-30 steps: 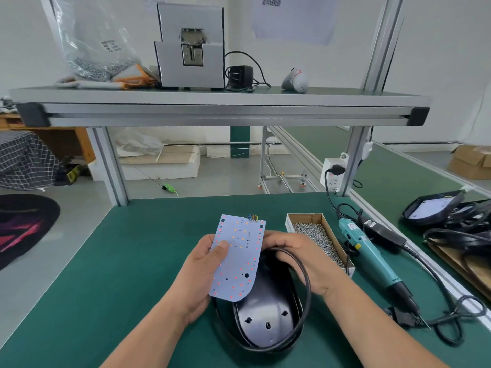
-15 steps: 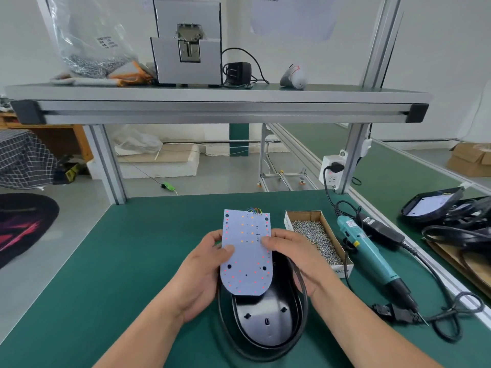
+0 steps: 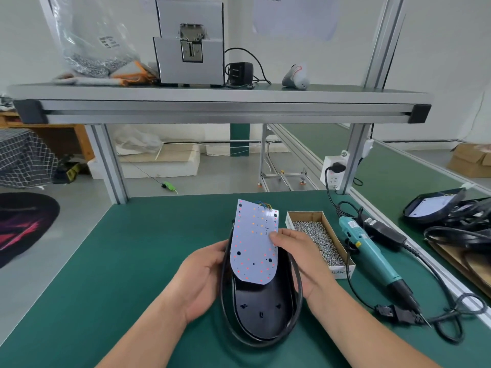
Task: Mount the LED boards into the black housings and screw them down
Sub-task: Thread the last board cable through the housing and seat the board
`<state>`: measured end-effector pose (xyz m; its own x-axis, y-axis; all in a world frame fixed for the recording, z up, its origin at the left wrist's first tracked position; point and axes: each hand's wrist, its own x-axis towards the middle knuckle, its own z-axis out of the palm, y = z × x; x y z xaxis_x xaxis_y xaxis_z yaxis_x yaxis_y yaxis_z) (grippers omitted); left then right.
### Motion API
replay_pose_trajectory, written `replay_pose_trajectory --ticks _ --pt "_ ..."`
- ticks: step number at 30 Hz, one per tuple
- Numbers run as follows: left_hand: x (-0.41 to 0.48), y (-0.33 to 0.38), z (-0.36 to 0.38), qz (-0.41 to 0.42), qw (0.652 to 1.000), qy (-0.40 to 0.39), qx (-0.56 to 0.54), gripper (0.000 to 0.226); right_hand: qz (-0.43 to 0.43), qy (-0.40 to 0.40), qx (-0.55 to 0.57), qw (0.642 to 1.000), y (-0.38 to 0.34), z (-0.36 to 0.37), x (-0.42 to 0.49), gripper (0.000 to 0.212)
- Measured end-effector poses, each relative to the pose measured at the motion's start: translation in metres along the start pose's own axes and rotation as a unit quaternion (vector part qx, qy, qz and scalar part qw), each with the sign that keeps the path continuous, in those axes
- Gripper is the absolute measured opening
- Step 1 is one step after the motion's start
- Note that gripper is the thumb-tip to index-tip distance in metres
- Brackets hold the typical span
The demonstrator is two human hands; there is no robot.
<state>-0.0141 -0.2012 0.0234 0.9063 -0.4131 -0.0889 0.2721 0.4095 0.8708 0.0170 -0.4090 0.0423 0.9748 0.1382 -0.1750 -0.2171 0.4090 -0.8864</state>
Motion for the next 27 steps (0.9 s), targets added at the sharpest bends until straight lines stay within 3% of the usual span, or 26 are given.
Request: replay_pose_trajectory --ticks 6,10,16,19,21,25,27 --pt "-0.004 0.001 -0.003 -0.016 0.991 0.067 0.112 0.046 0.003 -0.018 0.031 0.999 0.003 0.002 0.0 0.014" --pt "-0.005 0.001 0.001 0.007 0.992 0.025 0.123 0.046 0.021 -0.045 0.058 0.997 0.002 0.007 -0.004 0.021" --pt "0.0 -0.003 0.008 0.006 0.991 0.028 0.127 0.04 0.02 -0.058 0.086 0.994 0.007 0.013 -0.007 0.028" --pt "0.006 -0.005 0.016 -0.003 0.999 -0.001 0.04 0.074 -0.006 -0.049 0.076 0.996 0.008 0.017 -0.008 0.021" --pt "0.01 -0.005 0.023 0.0 0.999 0.028 0.031 0.086 -0.024 -0.046 0.079 0.996 0.009 0.018 -0.007 0.024" --pt "0.014 -0.007 0.012 0.025 0.987 0.111 0.117 0.082 -0.025 -0.03 0.095 0.995 0.011 0.018 -0.002 0.021" --pt "0.01 -0.006 0.009 0.049 0.98 0.114 0.156 0.074 -0.024 -0.037 0.097 0.994 0.013 0.018 0.001 0.018"
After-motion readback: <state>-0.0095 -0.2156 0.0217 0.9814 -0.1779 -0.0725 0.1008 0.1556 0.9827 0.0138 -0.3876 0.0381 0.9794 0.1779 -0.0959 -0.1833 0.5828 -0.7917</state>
